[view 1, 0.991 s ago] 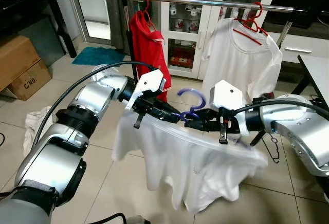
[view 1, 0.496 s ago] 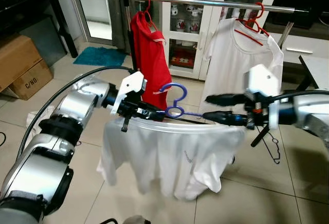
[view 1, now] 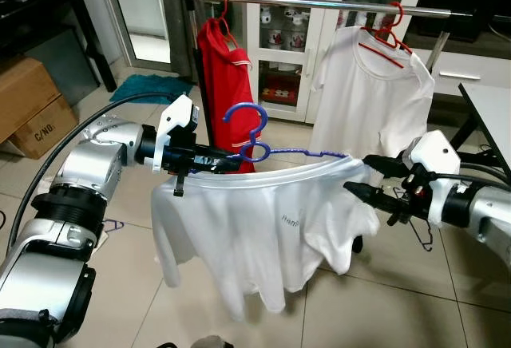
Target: Hang hanger
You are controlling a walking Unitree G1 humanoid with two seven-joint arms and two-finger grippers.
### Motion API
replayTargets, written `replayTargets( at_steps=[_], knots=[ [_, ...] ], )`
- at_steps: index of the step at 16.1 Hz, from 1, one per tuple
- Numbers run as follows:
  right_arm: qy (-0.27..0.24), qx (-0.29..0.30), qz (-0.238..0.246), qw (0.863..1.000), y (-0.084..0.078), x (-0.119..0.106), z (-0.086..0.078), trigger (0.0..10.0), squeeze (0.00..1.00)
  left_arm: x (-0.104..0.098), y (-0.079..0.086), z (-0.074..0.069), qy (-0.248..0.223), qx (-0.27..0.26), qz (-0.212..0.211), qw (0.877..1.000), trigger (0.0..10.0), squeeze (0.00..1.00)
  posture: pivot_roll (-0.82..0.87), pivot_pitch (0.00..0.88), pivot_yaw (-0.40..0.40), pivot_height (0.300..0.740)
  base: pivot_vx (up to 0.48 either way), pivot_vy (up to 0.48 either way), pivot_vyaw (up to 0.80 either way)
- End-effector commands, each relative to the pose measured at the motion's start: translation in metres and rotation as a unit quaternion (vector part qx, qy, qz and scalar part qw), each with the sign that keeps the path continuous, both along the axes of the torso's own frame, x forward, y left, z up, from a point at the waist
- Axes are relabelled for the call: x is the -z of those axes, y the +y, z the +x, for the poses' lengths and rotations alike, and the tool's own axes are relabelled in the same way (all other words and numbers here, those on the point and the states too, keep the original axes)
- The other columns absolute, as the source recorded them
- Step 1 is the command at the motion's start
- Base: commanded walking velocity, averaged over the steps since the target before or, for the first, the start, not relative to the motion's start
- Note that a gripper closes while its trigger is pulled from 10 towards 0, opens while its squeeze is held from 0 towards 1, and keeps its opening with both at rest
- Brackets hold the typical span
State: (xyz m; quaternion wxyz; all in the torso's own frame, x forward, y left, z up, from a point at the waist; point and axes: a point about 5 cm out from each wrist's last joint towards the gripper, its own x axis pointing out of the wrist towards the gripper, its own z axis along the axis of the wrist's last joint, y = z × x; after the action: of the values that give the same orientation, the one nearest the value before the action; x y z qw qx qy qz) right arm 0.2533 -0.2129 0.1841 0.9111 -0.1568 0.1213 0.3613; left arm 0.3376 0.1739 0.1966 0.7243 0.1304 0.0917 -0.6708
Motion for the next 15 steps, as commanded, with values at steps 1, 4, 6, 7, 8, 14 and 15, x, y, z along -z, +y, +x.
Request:
replayTargets(
  at_steps=[1,4,6,7,8,14,15],
  knots=[
    [0.005,0.014,-0.007,1.000,0.000,0.009,0.001,10.0,0.65,-0.011,0.004,-0.001,-0.010,0.002,-0.022,1.000,0.0,0.00,-0.02,0.000,0.052,0.740,0.000,0.000,0.00],
    [0.006,0.072,0.003,0.997,0.000,0.028,0.008,10.0,0.00,-0.022,0.006,-0.002,-0.008,0.005,-0.044,0.999,0.0,0.00,-0.01,0.000,0.044,0.740,0.000,0.000,0.00],
    [0.001,0.105,0.003,0.994,0.000,0.035,0.016,10.0,0.00,-0.025,0.005,-0.004,-0.007,0.013,-0.049,0.999,0.0,0.00,-0.01,0.000,0.042,0.740,0.000,0.000,0.00],
    [-0.002,0.121,-0.005,0.993,-0.002,0.037,0.020,10.0,0.00,-0.026,0.005,-0.005,-0.005,0.016,-0.050,0.999,0.0,0.00,-0.01,0.000,0.041,0.740,0.000,0.000,0.00],
    [-0.004,0.134,-0.003,0.991,-0.005,0.037,0.022,10.0,0.00,-0.027,0.006,-0.007,-0.003,0.017,-0.050,0.999,0.0,0.00,-0.01,0.000,0.040,0.740,0.000,0.000,0.00],
    [0.001,0.100,0.034,0.994,-0.010,0.038,0.020,0.0,0.00,-0.030,0.015,-0.008,0.000,0.005,-0.047,0.999,0.0,0.00,-0.01,0.000,0.040,0.740,0.000,0.000,0.00],
    [0.008,0.088,0.042,0.995,-0.011,0.039,0.018,0.0,0.00,-0.030,0.016,-0.009,0.000,0.002,-0.047,0.999,0.0,0.00,-0.01,0.000,0.040,0.740,0.000,0.000,0.00]
  ],
)
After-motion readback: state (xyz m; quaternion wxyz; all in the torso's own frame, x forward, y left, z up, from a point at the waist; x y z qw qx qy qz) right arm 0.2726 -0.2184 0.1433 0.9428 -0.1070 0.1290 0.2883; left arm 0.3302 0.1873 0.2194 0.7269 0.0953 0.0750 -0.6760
